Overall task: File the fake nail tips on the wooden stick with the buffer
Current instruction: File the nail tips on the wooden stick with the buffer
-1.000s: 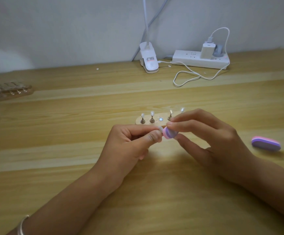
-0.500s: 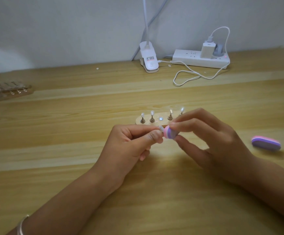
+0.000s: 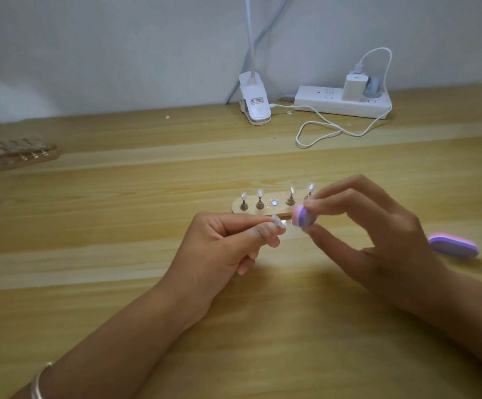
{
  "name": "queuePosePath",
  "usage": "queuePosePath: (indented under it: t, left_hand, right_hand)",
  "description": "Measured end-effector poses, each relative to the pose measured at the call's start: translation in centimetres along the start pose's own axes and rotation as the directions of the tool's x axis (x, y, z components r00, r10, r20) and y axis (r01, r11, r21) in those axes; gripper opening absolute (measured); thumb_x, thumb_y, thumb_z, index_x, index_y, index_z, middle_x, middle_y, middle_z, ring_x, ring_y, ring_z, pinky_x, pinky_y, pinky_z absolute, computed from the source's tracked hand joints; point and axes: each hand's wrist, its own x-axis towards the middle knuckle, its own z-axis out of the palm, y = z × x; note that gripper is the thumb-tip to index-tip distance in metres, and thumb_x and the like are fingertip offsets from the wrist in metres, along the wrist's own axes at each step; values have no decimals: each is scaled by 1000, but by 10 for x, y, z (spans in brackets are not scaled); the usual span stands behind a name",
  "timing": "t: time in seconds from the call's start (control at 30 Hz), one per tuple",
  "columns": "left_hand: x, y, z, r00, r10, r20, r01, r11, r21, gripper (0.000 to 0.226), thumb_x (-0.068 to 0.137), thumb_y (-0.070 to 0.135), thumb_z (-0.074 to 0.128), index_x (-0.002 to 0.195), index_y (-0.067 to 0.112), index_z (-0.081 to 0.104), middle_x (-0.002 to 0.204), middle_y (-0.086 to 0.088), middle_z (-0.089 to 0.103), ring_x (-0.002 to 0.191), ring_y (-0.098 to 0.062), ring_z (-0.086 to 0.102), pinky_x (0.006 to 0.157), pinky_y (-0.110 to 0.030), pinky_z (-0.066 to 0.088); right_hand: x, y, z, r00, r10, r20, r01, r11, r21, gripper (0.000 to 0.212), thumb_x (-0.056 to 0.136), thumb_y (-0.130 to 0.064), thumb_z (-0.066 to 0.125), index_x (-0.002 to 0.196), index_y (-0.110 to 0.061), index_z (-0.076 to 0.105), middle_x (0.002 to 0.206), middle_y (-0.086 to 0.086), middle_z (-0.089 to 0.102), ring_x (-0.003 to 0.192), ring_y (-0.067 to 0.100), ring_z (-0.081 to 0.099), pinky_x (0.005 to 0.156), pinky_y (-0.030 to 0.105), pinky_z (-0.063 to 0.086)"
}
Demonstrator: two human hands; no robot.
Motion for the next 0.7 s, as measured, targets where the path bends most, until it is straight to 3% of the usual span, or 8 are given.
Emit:
queuePosePath:
  t: [0.1,0.23,0.33,0.5,0.7]
  left_hand:
    - [0,0,1,1000,-6,9,6,1000,11,22,73,25,72,79,5,79,65,-18,60,57,-22,33,44,-22,31]
    - [0,0,1,1000,-22,4,22,1000,14,16,74,23,73,82,10,80,69,-16,65,56,-16,35,43,-20,31]
    - [0,1,1,999,-20,25,19,1000,23,14,77,19,77,84,8,79,72,-33,58,57,-24,32,43,-22,29]
    - [-1,0,0,998,-17,57,15,999,33,14,86,15,67,86,8,79,70,-10,69,52,-13,40,40,-20,31]
    - [-2,1,0,997,-9,80,6,999,39,12,86,15,69,86,8,79,68,-9,68,51,-14,42,40,-19,32]
  right_hand:
    - [-2,-4,4,997,-50,58,52,998,-26,9,88,-2,71,96,0,72,100,10,65,94,18,65,85,28,53]
    - [-1,-1,2,997,-37,66,40,998,-44,10,88,-1,72,98,-1,73,99,10,65,93,16,65,82,32,54]
    - [-3,-5,5,996,-65,69,67,998,-20,10,91,-3,71,101,-3,72,99,9,65,94,16,65,82,31,54]
    - [-1,-3,3,998,-30,60,31,999,-22,8,90,-4,70,97,-2,73,98,7,64,93,12,64,82,31,54]
    - [-3,-6,5,995,-61,76,62,998,-8,11,94,-8,67,100,-2,73,98,10,64,92,18,66,80,33,54]
